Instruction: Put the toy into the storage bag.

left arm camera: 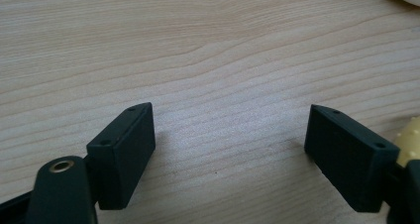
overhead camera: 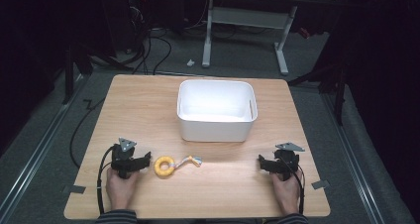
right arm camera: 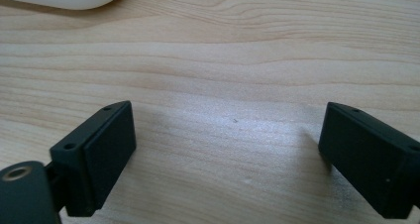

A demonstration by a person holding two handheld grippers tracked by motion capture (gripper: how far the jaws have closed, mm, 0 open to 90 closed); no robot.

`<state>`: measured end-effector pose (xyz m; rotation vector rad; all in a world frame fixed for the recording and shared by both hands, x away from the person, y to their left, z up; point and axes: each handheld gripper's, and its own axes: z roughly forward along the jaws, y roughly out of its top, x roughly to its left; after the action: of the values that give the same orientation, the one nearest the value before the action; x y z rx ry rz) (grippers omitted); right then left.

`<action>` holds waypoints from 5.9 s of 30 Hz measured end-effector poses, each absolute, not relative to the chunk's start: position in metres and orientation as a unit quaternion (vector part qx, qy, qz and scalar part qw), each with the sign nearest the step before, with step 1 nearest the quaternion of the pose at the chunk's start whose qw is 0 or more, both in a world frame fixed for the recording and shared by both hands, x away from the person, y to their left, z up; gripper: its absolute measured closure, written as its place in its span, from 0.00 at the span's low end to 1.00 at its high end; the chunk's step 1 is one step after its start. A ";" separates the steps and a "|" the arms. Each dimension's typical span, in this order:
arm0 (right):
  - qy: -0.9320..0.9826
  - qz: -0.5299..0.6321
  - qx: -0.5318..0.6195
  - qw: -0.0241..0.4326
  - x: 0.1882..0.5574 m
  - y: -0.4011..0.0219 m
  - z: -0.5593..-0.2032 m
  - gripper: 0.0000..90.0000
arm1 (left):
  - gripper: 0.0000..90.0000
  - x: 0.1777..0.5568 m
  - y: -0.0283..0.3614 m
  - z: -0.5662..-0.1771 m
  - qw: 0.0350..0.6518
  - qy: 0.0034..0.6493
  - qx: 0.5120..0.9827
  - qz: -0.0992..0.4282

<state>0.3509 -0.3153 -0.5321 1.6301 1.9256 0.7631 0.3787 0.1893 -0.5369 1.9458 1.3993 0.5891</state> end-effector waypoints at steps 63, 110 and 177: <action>0.712 0.293 0.586 0.253 0.347 -0.314 -0.531 0.24 | 0.28 0.360 0.212 -0.488 0.340 0.511 0.763 0.202; 0.717 0.295 0.580 0.250 0.347 -0.313 -0.531 0.24 | 0.50 0.366 0.135 -0.495 0.271 0.451 0.843 0.116; 0.727 0.300 0.566 0.246 0.347 -0.310 -0.531 0.25 | 0.74 0.348 0.136 -0.445 0.303 0.447 0.834 0.112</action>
<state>0.3471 -0.3102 -0.5310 1.5457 1.9844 0.8173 0.3477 0.1357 -0.4454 2.2111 1.1837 0.2968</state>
